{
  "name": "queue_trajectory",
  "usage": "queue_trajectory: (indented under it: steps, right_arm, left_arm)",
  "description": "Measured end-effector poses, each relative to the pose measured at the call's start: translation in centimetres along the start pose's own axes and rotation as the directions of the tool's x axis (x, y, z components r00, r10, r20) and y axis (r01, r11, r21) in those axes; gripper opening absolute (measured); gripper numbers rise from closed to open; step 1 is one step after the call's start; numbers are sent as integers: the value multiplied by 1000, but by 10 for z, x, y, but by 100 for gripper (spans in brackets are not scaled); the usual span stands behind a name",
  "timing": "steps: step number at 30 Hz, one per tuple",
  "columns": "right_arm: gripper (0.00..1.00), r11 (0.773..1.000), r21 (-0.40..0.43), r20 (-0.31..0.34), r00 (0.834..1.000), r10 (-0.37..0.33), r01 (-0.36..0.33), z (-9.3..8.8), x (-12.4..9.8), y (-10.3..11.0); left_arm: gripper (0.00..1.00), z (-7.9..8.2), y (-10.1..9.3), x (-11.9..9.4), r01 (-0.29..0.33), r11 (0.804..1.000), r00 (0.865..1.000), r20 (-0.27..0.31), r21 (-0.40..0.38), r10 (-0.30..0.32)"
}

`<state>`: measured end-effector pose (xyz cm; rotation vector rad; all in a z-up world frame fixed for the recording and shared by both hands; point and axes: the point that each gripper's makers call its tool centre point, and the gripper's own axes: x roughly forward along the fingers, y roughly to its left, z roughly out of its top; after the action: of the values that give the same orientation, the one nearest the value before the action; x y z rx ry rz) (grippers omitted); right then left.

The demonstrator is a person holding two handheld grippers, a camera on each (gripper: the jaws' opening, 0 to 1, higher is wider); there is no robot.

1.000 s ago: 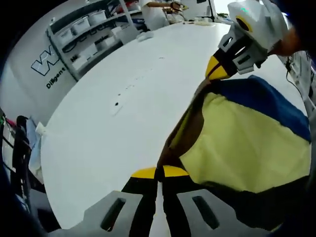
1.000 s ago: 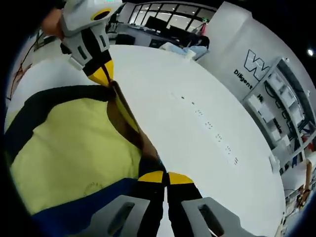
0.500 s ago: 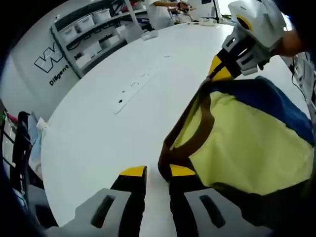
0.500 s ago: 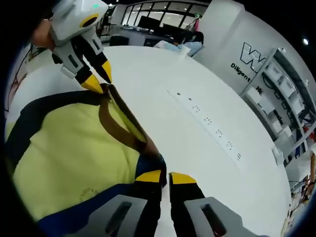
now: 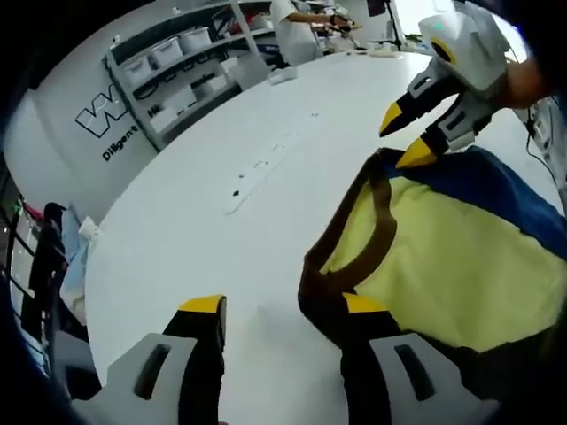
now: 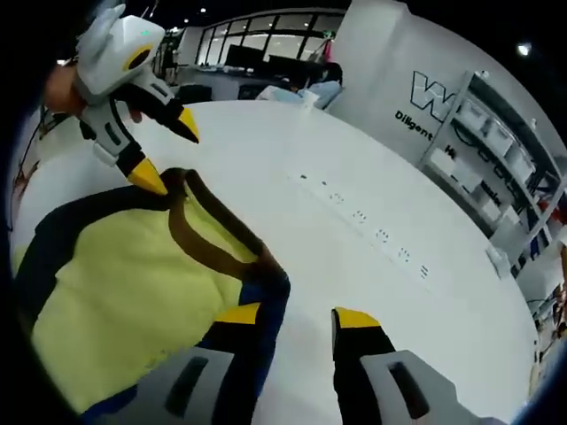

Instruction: Fold the garment on the visible template until the final outline fits inside the template.

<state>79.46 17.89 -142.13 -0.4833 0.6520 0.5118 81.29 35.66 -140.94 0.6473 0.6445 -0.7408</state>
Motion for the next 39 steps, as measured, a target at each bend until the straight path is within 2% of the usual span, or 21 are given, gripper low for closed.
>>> queue_trajectory:
  steps: [5,12,22,26,30,39]
  right_arm:
    - [38,999,35,9,1000,20,-20,-1,-5,7]
    - [47,997,58,19,998,51,-52,-7,-15,19]
    - [54,993,76,6,996,91,-91,-18,-30,37]
    - [57,991,87,4,995,104,-104,-19,-35,44]
    - [66,988,61,12,990,143,-144,-21,-40,60]
    - [68,985,72,25,988,153,-154,-23,-55,69]
  left_arm:
    - [50,2,-2,-5,3,1000,1000,15,-11,-3]
    - [48,1,-11,-14,16,1000,1000,22,-9,-16]
    - [47,-2,-21,-29,27,1000,999,37,-8,-27]
    - [46,-2,-29,-41,35,999,998,49,-3,-35]
    - [46,-3,-43,-58,57,998,995,78,21,-59]
    - [45,-14,-73,-95,87,995,990,109,48,-92]
